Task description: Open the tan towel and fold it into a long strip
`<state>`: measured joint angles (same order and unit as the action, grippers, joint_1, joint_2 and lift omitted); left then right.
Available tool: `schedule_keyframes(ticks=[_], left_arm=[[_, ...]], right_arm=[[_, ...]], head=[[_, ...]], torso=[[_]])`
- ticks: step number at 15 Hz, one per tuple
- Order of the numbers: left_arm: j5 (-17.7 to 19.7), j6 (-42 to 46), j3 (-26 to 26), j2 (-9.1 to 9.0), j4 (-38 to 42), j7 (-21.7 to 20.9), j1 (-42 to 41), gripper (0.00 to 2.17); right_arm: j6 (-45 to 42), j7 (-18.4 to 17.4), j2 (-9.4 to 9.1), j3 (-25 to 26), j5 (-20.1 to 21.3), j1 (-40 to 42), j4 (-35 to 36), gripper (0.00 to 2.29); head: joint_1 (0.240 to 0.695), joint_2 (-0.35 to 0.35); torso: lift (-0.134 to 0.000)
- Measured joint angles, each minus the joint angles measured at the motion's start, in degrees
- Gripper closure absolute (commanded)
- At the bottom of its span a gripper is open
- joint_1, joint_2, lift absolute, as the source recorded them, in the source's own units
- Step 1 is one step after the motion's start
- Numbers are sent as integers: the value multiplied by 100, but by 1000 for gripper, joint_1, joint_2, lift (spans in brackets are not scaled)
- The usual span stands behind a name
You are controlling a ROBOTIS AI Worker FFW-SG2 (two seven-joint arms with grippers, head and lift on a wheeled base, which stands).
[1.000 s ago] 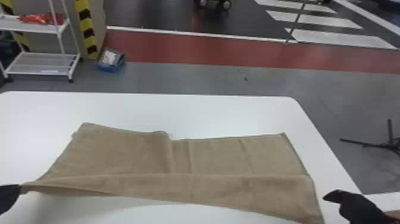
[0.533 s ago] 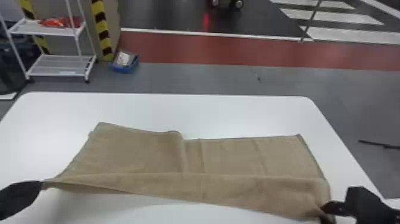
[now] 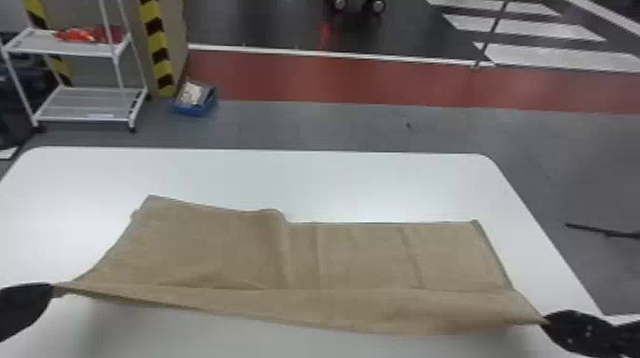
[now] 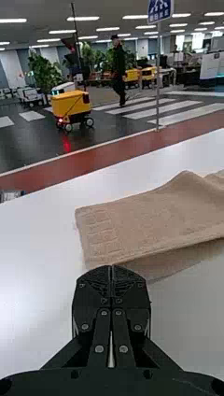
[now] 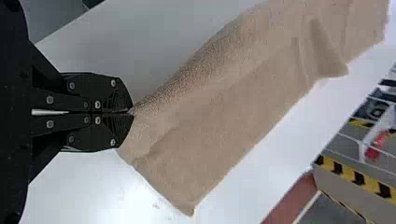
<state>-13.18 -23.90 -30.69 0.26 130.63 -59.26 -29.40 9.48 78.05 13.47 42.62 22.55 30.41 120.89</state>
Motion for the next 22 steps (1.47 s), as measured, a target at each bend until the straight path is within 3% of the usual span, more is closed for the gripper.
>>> schedule_keyframes(ticks=[2,4,9,13,16,22], left_arm=[[62,-38,-172,0,143,-64,-2,1733],[153,-108,-349,0,248,-187,-13,1733],[224,-406,-660,0,431,-590,-47,1730],[130,-552,-672,0,394,-585,100,1730],[-297,-825,-338,0,104,-601,655,1730],[-1543,-1598,224,0,-681,-615,1993,1730]], right_arm=[[6,0,-37,394,-577,-73,52,2013],[30,0,-96,535,-809,-87,121,2013],[76,0,-178,535,-835,-68,206,2013],[273,0,-172,400,-726,-115,168,2013],[1271,0,-4,-67,-433,-554,67,2013],[2957,1,582,-1052,304,-1717,-604,2010]], head=[[695,-191],[695,-186],[695,-161],[695,-144],[695,-132],[695,-112]], torso=[[-121],[-121],[-121],[-121],[-121],[-121]])
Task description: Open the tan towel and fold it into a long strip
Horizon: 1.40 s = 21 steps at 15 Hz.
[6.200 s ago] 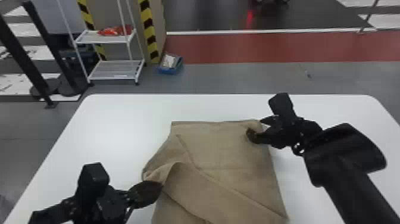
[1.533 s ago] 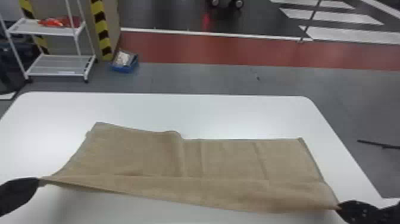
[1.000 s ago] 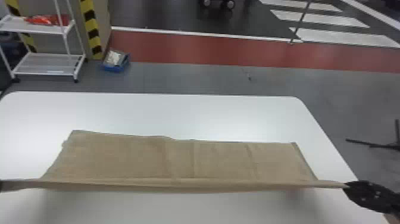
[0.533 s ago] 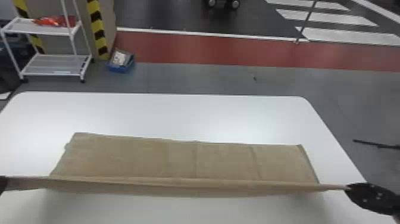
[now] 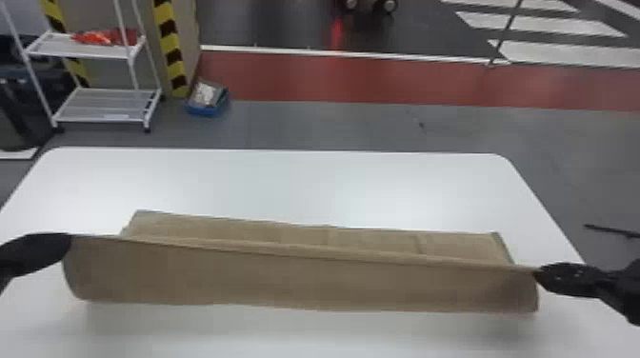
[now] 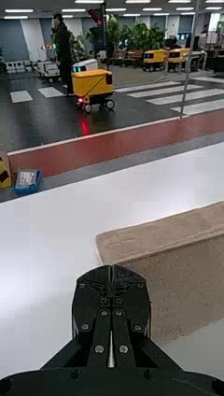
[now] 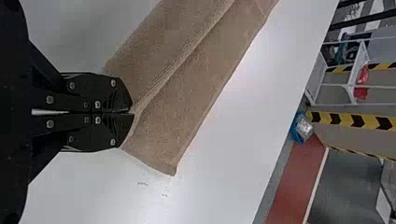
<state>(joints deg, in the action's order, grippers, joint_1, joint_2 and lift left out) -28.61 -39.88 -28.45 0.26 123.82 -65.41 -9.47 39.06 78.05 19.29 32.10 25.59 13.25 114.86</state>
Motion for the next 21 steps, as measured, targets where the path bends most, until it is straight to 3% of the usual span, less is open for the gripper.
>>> schedule_keyframes(ticks=[5,7,13,21], left_arm=[[-819,-236,643,0,-748,26,768,1730],[-978,-257,774,0,-1023,66,981,1730],[-1184,-432,968,0,-1642,168,1518,1727],[-1212,-456,1051,-2,-2255,390,1877,1730]], right_arm=[[311,-1,166,-620,478,-775,-783,2010],[391,-1,203,-767,588,-987,-975,2010],[667,-1,405,-1127,765,-1550,-1415,2010],[696,-1,526,-1457,935,-2095,-1956,2010]], head=[[695,-127],[695,-128],[695,-135],[695,-135]], torso=[[-121],[-121],[-121],[-121]])
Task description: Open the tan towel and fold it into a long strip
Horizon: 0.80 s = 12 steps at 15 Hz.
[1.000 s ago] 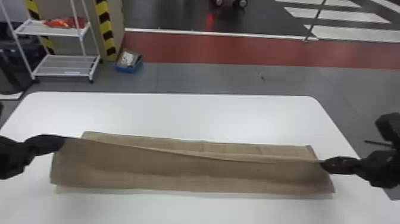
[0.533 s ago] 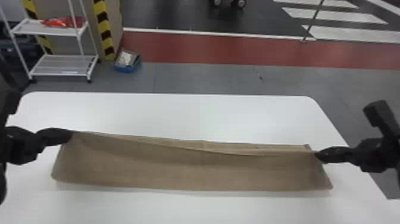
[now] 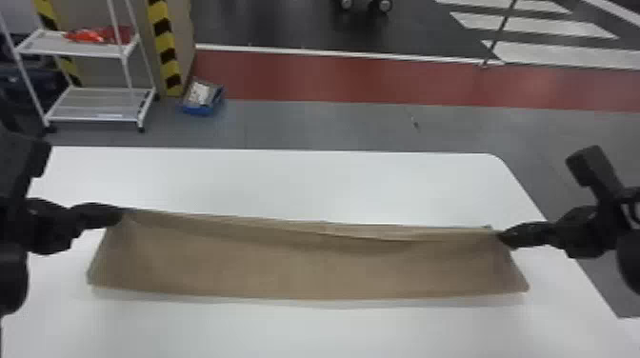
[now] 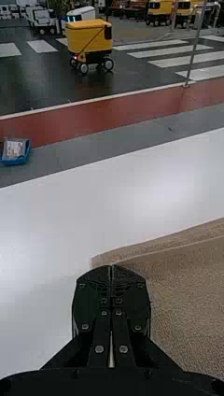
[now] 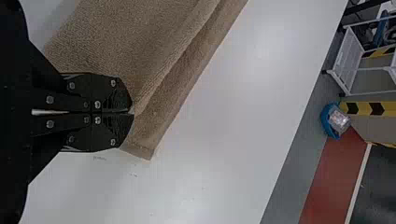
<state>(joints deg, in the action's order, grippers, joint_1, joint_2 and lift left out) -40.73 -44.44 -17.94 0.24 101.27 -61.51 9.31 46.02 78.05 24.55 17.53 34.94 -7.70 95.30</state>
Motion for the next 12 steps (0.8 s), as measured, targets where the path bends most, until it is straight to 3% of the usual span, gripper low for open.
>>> schedule_keyframes(ticks=[5,6,7,8,10,12], left_arm=[[43,0,13,12,-64,158,61,1713],[59,0,22,7,-59,255,62,1251],[76,0,41,4,-57,391,62,404],[90,0,69,-2,-56,525,58,46],[118,1,124,-21,-42,739,-34,2],[241,2,154,-24,17,1025,-165,12]], right_arm=[[-2,0,5,-16,6,-181,-166,1943],[23,0,1,-12,-4,-215,-168,1460],[58,0,-20,-13,-5,-234,-168,488],[128,0,-54,-22,3,-243,-167,-1],[342,-32,-140,-72,31,-243,-154,2],[412,-394,-215,-82,46,-241,-141,56]], head=[[695,-132],[695,-131],[695,-127],[695,-123],[695,-114],[695,-114]], torso=[[-120],[-120],[-120],[-120],[-120],[-120]])
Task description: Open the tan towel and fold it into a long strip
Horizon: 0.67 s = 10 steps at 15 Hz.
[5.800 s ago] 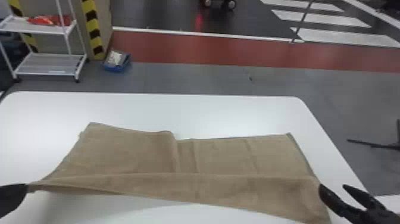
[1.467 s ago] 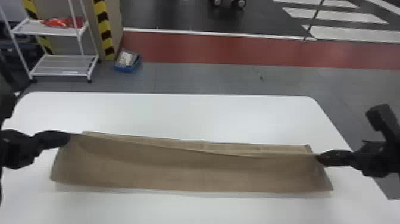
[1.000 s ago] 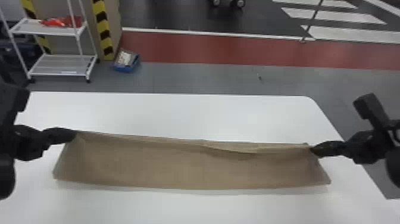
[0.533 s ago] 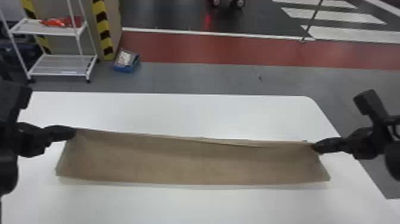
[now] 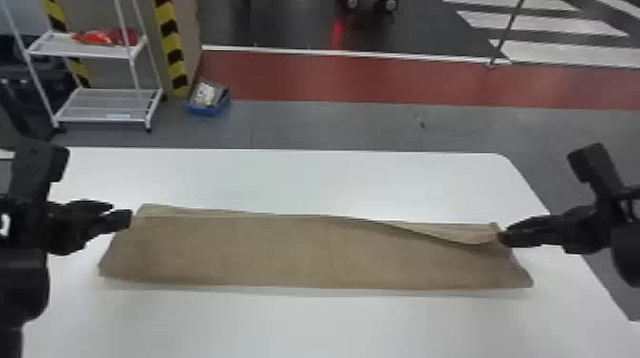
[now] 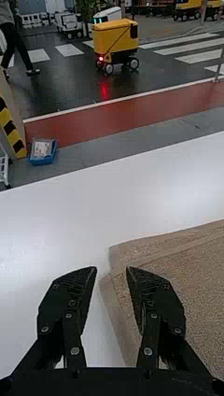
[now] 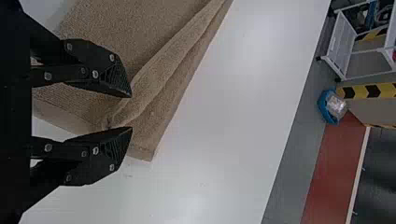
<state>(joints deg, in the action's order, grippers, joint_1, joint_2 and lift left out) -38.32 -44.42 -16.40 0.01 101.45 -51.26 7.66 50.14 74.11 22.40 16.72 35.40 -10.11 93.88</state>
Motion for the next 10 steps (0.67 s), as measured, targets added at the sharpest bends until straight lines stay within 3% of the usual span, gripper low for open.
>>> schedule_keyframes(ticks=[2,4,6,8,10], left_arm=[[227,44,-5,-1,109,287,-99,16],[498,95,-63,-1,268,634,-222,16],[995,211,-273,-1,542,944,-478,29],[1912,493,-683,-1,777,1048,-814,29],[3263,983,-1183,-1,859,1110,-1211,29]], right_arm=[[23,-508,-62,54,-5,34,39,56],[43,-713,-127,149,-42,123,215,56],[77,-865,-259,334,-189,422,666,56],[107,-1226,-598,566,-536,889,1386,56],[78,-2091,-1110,661,-1096,1522,2233,56]], head=[[695,-128],[695,-128],[695,-114],[695,-95],[695,-53]], torso=[[-120],[-120],[-120],[-120],[-120]])
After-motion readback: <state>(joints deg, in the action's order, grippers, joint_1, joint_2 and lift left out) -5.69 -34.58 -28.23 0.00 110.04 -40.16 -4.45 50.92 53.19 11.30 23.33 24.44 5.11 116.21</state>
